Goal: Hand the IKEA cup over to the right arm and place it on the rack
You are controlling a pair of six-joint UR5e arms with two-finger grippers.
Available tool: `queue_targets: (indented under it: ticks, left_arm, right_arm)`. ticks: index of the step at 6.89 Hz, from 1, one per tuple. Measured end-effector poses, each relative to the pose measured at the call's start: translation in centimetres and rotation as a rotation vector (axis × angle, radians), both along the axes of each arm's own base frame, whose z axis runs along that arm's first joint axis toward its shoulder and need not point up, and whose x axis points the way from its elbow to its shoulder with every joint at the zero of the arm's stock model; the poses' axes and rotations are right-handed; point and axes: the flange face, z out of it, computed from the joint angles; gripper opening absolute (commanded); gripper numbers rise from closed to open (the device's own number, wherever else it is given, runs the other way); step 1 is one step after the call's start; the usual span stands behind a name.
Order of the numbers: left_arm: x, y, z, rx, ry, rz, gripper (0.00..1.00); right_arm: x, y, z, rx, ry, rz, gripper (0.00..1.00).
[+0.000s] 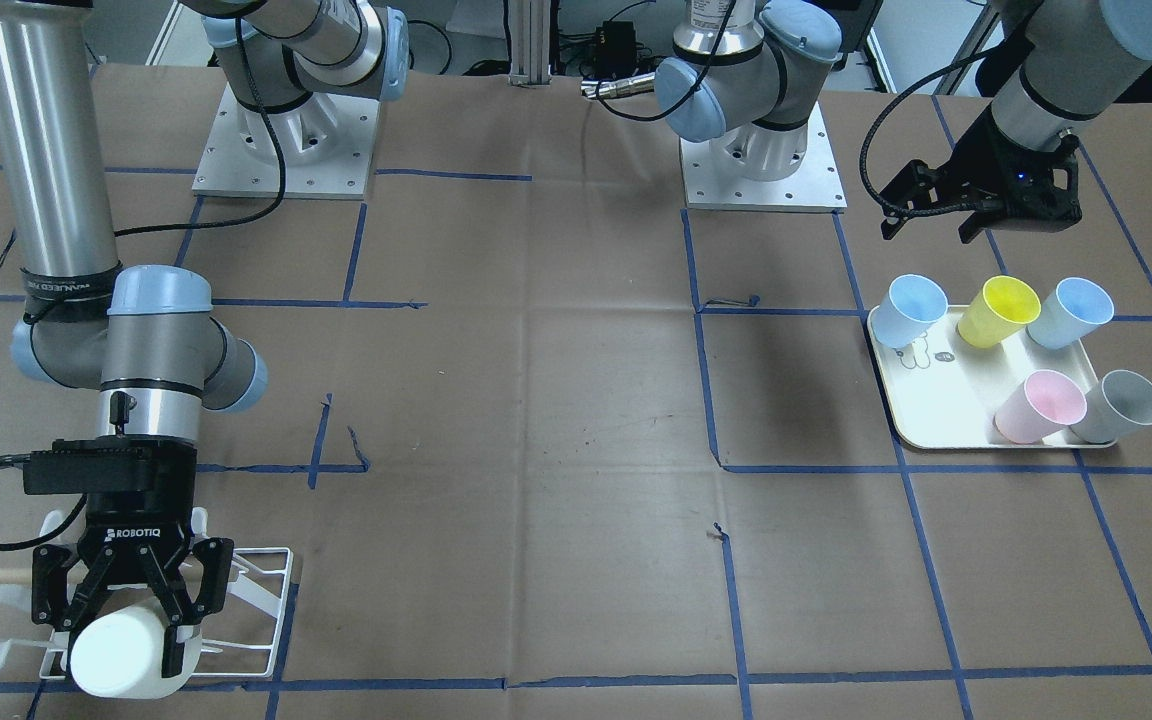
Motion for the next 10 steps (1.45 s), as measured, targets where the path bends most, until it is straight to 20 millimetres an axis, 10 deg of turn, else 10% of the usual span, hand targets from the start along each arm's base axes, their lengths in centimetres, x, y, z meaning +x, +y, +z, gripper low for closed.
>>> queue_targets:
  ticks: [4,8,9,10]
  left_arm:
    - [0.6,0.2,-7.7,-0.014,-0.02,0.01,0.98]
    - [1.0,0.2,-13.6,0.029,0.005,0.02,0.99]
    - [1.1,0.4,-13.9,0.04,0.003,0.014,0.83]
    - [1.3,0.5,-13.9,0.051,-0.016,0.007,0.43]
  right_arm:
    - [0.0,-0.2,1.8,-0.031,-0.004,-0.001,0.99]
    - [3.9,1.8,8.2,-0.13,0.001,0.056,1.0]
    - [5.7,2.9,9.6,-0.139,-0.018,0.082,1.0]
    - [7.2,4.1,10.6,-0.125,-0.067,0.096,1.0]
